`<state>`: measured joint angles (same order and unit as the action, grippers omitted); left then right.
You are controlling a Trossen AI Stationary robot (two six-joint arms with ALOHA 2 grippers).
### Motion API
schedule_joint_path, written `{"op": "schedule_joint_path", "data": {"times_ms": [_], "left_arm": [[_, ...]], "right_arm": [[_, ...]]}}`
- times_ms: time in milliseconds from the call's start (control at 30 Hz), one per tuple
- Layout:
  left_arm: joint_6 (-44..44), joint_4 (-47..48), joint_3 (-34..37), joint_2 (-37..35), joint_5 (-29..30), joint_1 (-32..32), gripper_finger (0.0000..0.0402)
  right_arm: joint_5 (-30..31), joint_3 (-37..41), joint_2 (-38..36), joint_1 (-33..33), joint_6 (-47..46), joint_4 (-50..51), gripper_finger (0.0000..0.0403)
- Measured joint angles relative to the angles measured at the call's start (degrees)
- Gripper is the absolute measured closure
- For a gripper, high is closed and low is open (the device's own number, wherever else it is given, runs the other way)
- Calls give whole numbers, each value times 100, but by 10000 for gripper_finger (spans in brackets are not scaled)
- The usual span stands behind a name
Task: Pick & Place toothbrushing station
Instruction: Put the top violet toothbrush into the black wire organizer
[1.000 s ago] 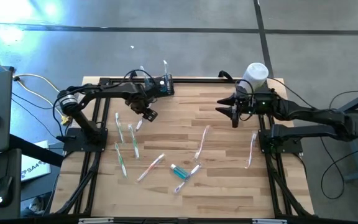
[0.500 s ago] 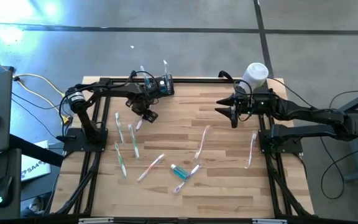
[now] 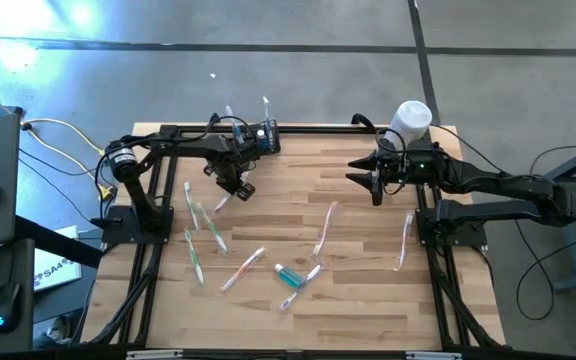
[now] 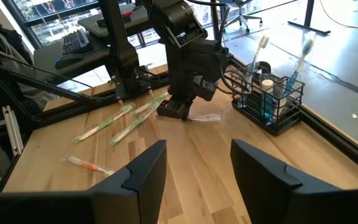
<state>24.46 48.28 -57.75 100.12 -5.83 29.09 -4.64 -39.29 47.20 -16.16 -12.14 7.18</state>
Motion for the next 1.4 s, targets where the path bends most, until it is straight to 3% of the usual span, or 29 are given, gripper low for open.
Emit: {"op": "schedule_joint_path", "data": {"times_ms": [467, 767, 1067, 1400], "left_arm": [[97, -595, -294, -1462, 101, -44, 400], [-249, -3087, -300, -2133, 226, -149, 401], [-685, -4753, -178, -2061, 1553, -68, 401], [-621, -6598, 464, -1933, 1669, 430, 402]], "right_arm": [[2, 0, 0, 0, 0, -9, 231], [12, 0, 0, -1, -1, -13, 231], [-13, 0, 0, -2, -163, -11, 231], [20, 2, -2, -79, -176, -74, 231]]}}
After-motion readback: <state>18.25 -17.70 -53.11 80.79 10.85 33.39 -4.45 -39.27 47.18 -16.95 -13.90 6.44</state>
